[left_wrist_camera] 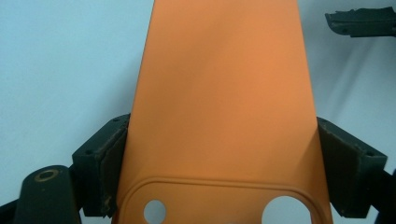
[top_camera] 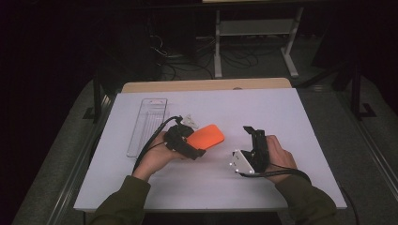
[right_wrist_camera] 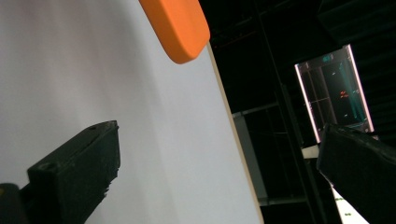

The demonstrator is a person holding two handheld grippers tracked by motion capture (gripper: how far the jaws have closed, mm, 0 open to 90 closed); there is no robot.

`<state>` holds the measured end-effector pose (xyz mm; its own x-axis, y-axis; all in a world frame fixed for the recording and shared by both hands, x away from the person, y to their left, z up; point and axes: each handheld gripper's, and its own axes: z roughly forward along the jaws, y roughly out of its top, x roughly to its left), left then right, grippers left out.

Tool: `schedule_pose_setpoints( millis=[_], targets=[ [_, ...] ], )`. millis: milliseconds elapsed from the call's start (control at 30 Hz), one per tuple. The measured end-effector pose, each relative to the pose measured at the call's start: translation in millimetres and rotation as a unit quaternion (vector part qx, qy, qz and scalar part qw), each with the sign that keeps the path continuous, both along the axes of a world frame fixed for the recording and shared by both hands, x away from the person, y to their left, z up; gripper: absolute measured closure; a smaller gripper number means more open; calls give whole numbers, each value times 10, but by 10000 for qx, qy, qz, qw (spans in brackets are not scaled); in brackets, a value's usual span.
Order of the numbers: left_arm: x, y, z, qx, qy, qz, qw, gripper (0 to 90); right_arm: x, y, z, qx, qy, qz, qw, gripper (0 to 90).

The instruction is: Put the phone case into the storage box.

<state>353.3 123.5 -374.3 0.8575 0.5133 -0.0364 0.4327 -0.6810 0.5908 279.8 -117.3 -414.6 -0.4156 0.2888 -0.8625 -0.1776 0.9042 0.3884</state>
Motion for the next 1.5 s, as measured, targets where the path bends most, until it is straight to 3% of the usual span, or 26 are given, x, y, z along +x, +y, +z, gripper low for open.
schedule_pose_setpoints(
  millis=[167,733,833,933,967,1033,1500],
  targets=[
    [-16,-31,-4,-29,-18,8,10000,151,-30,47,-25,-115,-283,36,9995,0],
    [-61,-114,-2,12,-59,-139,9999,151,-120,204,-107,-639,-553,240,9961,0],
    [-70,-130,1,18,-53,-161,9999,151,-135,247,-120,-557,-719,237,9956,0],
    [-81,-147,2,20,-73,-171,9998,151,-151,286,-148,-650,-676,284,9952,0],
    [-83,-152,3,32,-71,-188,9998,151,-151,295,-147,-700,-754,305,9942,0],
    [-89,-164,-3,36,-40,-188,9998,151,-159,317,-156,-647,-770,297,9945,0],
    [-121,-232,-22,88,-50,-282,9996,151,-219,437,-193,-883,-1001,462,9900,131]
  ],
)
